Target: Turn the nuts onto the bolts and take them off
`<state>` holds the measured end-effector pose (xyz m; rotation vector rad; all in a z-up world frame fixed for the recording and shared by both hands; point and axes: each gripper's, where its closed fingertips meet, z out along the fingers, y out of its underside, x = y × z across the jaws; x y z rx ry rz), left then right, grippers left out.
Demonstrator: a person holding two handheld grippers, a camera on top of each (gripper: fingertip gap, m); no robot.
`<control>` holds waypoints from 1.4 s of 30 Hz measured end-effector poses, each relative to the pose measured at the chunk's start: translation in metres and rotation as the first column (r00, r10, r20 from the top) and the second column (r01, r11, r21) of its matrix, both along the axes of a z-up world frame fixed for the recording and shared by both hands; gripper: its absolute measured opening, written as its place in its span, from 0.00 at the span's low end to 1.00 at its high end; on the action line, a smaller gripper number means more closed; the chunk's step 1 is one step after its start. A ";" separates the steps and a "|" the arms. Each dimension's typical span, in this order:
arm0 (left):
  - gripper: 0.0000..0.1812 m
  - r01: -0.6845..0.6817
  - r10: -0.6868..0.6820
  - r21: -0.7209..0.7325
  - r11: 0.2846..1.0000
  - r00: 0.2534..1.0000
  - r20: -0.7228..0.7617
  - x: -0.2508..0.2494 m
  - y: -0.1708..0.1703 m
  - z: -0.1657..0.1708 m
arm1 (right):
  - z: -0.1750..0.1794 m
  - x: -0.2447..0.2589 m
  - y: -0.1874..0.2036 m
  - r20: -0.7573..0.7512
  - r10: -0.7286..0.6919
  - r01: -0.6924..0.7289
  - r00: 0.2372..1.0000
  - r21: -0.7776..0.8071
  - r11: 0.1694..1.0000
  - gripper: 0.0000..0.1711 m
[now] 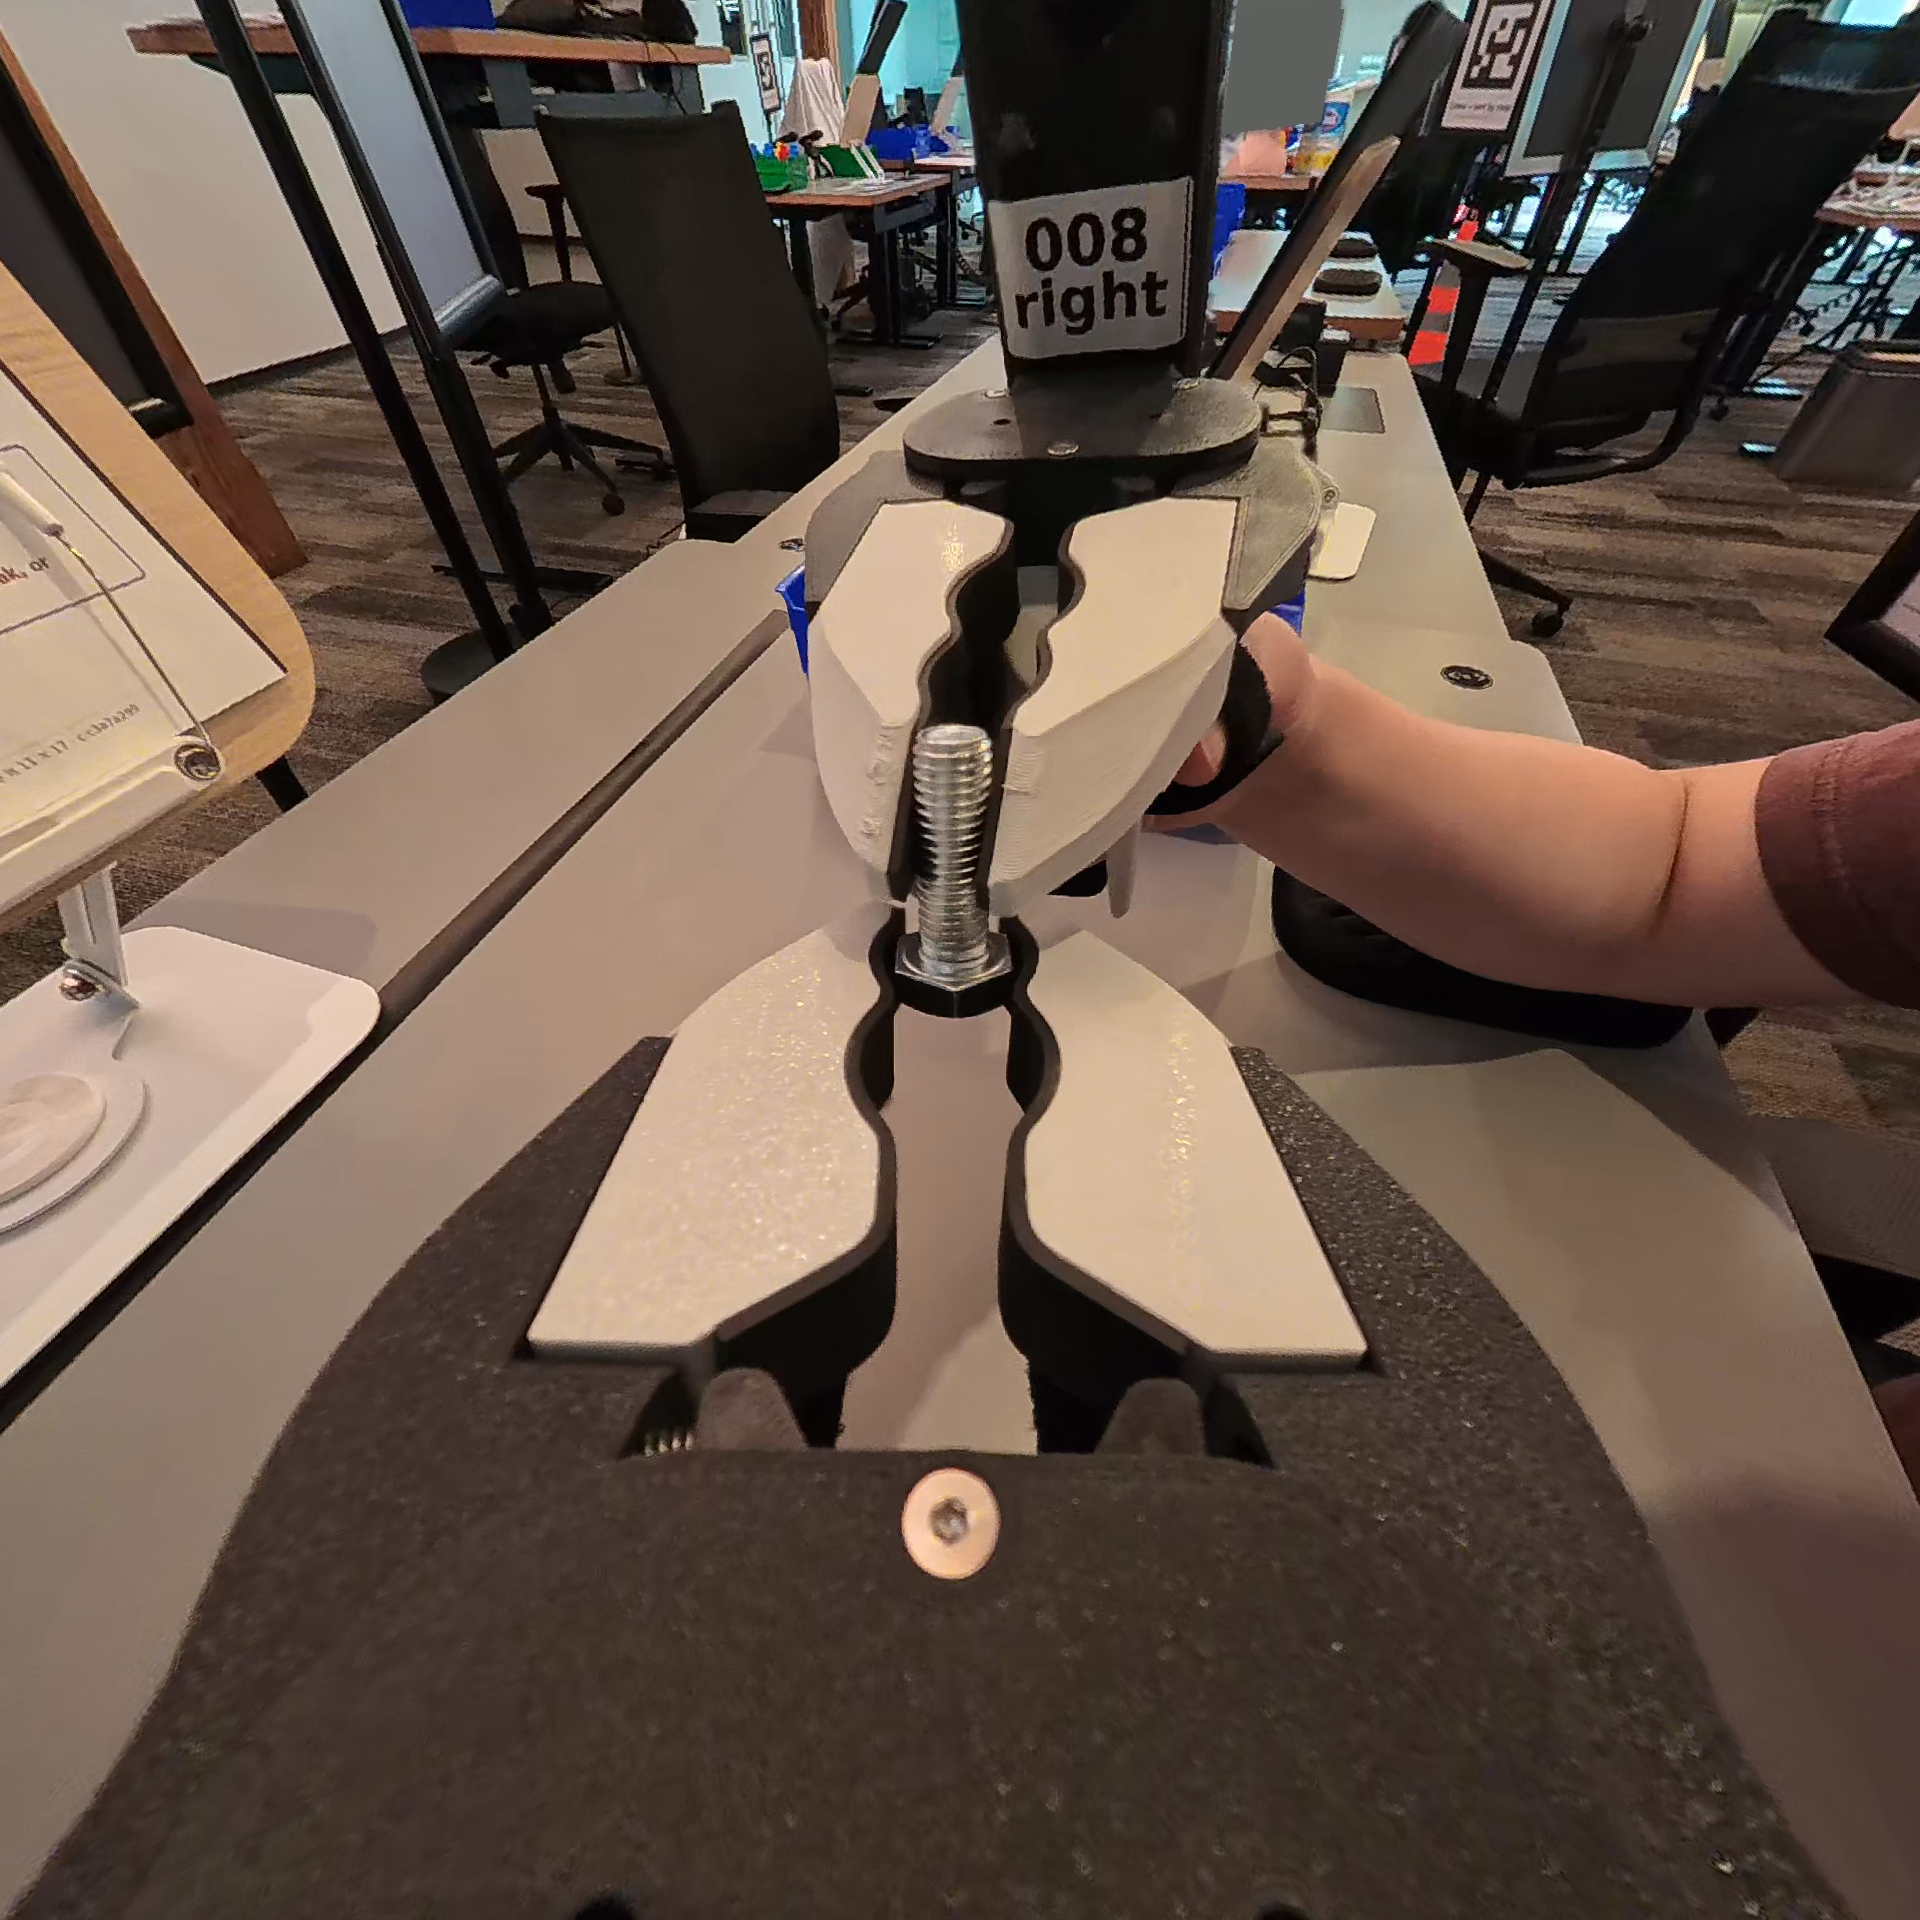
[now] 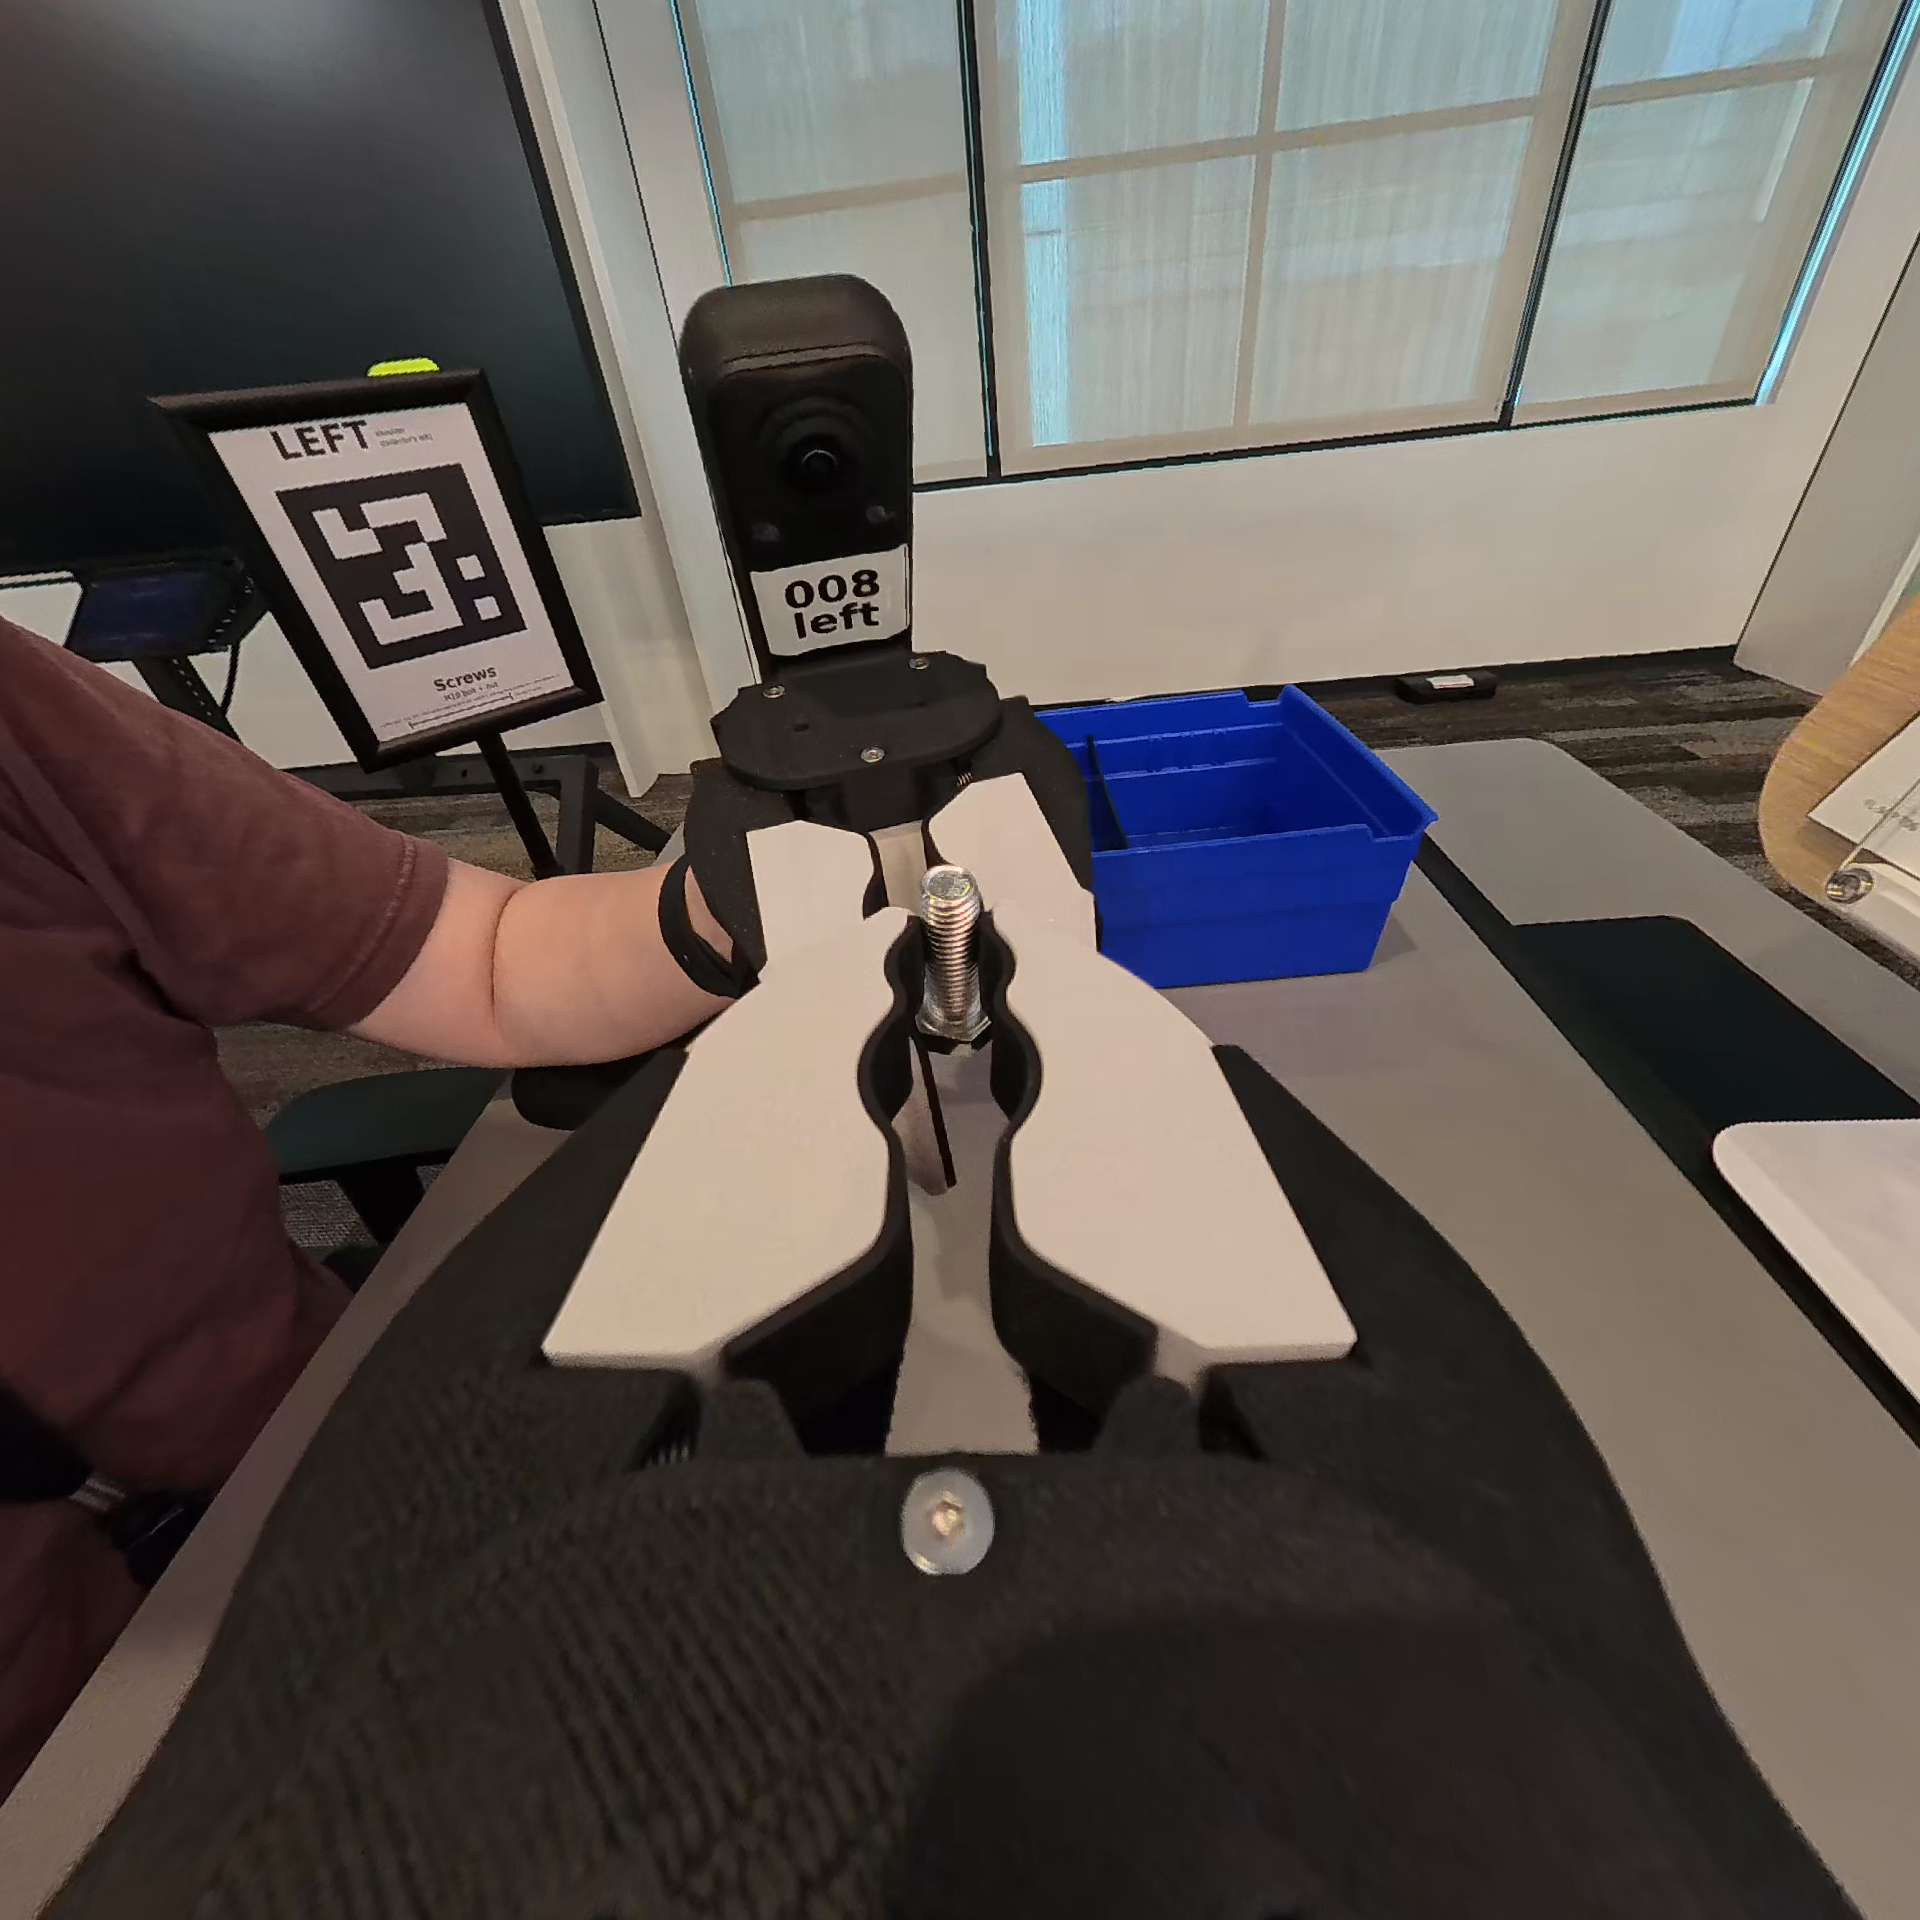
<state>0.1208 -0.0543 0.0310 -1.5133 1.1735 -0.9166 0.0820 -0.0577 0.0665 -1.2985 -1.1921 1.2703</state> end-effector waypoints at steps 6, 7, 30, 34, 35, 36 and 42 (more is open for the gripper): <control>0.09 -0.014 0.014 0.013 1.000 1.000 -0.013 -0.001 0.002 -0.002 | -0.001 -0.001 0.002 0.000 -0.008 0.008 1.000 -0.002 1.000 0.06; 0.08 -0.017 0.017 0.016 1.000 1.000 -0.007 -0.001 0.003 -0.002 | 0.000 -0.001 0.002 -0.005 -0.011 0.011 1.000 -0.004 1.000 0.06; 0.08 -0.230 0.230 0.028 0.973 0.973 -0.002 -0.063 0.057 -0.004 | -0.201 0.105 0.061 0.705 -0.121 0.078 0.699 0.093 0.993 0.16; 0.08 -0.239 0.240 0.025 0.971 0.971 -0.001 -0.065 0.059 -0.004 | -0.206 0.108 0.066 0.717 -0.148 0.112 0.681 0.098 0.989 0.16; 0.08 -0.242 0.242 0.024 0.970 0.970 -0.001 -0.066 0.059 -0.004 | -0.208 0.108 0.067 0.726 -0.156 0.125 0.670 0.096 0.987 0.17; 0.08 -0.244 0.244 0.022 0.970 0.970 -0.003 -0.066 0.060 -0.005 | -0.209 0.108 0.068 0.735 -0.159 0.137 0.659 0.090 0.986 0.17; 0.08 -0.256 0.256 0.013 0.967 0.966 -0.019 -0.067 0.062 -0.008 | -0.219 0.105 0.066 0.779 -0.147 0.175 0.609 0.049 0.983 0.17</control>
